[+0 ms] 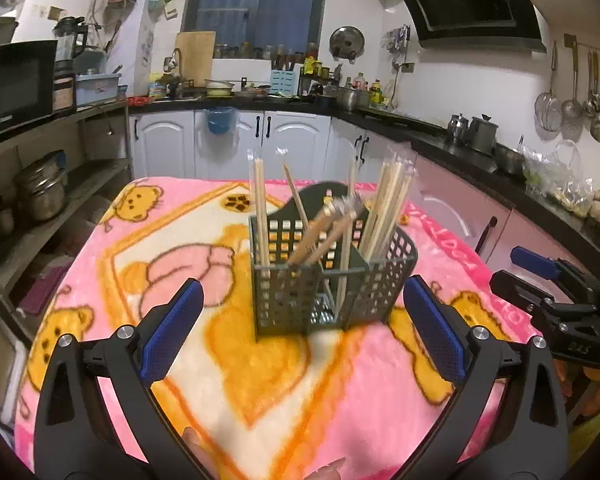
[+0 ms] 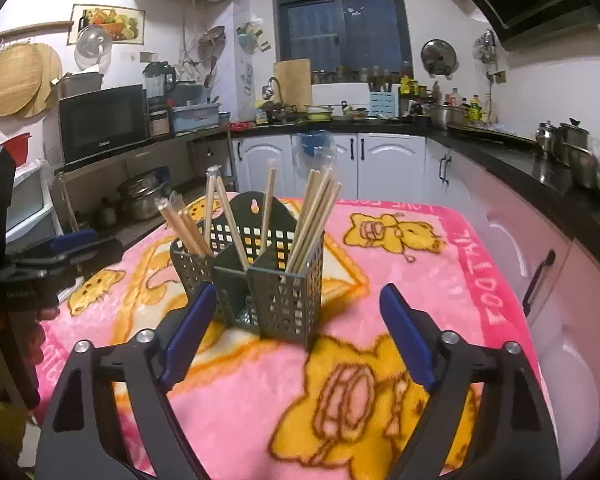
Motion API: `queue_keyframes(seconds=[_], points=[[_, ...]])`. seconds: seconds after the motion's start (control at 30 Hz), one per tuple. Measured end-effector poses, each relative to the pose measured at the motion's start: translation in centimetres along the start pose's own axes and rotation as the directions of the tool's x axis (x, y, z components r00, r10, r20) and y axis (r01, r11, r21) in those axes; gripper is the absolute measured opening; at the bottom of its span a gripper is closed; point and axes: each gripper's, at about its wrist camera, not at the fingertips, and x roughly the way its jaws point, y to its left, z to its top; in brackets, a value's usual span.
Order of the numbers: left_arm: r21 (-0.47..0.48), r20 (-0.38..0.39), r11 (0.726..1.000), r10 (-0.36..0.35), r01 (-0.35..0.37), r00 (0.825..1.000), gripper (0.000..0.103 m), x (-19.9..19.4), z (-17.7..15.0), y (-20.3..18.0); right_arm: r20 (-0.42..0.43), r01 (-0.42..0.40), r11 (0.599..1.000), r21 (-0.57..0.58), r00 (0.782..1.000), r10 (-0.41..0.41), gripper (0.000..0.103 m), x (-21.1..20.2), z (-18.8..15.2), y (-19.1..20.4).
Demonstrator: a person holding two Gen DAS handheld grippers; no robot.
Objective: Organize utensils
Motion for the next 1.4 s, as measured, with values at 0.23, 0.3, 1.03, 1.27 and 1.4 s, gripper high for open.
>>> queue_keyframes(seconds=[0.23, 0.3, 1.03, 1.27, 1.4], points=[[-0.019, -0.005, 0.999, 0.029, -0.029, 1.0, 0.092, 0.2, -2.9, -0.7, 0.011, 0.033, 0.999, -0.012, 0.999, -0.033, 0.088, -1.3, -2.2, 0.8], [-0.02, -0.023, 0.999, 0.039, -0.039, 0.999, 0.092, 0.5, -3.6, -0.9, 0.024, 0.042, 0.999, 0.0, 0.999, -0.042, 0.094, -1.8, -2.7, 0.8], [-0.012, 0.129, 0.997, 0.077, -0.076, 0.989, 0.092, -0.4, -8.0, -2.9, 0.269, 0.189, 0.981, 0.035, 0.944, -0.192, 0.096, -5.0, -7.8, 1.6], [-0.019, 0.158, 0.997, 0.082, -0.08, 0.984, 0.092, -0.6, -8.2, -2.7, 0.293, 0.183, 0.983, -0.002, 0.94, -0.175, 0.096, -4.9, -8.4, 2.2], [-0.025, 0.15, 0.997, 0.081, -0.078, 0.985, 0.092, -0.5, -8.2, -2.6, 0.282, 0.178, 0.984, 0.001, 0.944, -0.171, 0.096, -4.6, -8.3, 2.2]])
